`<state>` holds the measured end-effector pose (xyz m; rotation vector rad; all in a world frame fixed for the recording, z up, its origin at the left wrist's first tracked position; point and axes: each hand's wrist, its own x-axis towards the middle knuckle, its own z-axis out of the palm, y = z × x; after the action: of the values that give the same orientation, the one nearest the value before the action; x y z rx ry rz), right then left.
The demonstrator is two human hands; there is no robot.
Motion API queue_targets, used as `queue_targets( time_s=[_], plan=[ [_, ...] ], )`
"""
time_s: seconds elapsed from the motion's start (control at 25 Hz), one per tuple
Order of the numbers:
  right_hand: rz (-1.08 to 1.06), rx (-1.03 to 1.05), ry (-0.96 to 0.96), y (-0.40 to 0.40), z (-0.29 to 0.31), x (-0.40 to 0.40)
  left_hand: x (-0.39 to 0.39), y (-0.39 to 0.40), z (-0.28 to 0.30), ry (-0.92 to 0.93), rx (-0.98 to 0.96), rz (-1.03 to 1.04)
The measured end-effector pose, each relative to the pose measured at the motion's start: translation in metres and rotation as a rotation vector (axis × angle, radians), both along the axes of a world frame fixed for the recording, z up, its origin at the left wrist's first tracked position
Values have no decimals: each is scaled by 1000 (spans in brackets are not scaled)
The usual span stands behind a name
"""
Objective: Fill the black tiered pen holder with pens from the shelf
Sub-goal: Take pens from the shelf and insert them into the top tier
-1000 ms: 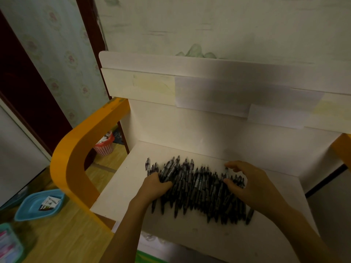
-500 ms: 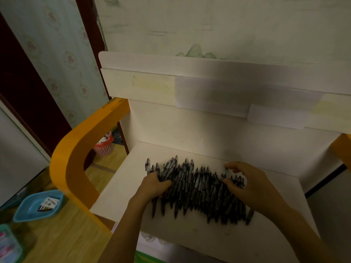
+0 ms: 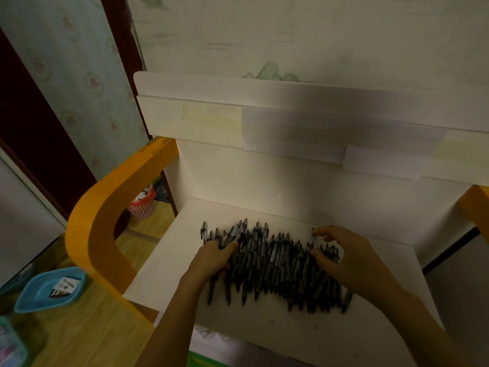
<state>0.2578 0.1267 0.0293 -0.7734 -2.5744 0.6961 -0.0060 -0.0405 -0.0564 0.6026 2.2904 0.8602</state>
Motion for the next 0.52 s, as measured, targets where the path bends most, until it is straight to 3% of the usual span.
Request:
queue_targets(
  time_s=[0.32, 0.52],
  plan=[
    [0, -10, 2, -1, 1, 0, -3, 4, 4, -36, -94, -45],
    [0, -26, -2, 0, 1, 0, -4, 5, 3, -68, -50, -27]
  ],
)
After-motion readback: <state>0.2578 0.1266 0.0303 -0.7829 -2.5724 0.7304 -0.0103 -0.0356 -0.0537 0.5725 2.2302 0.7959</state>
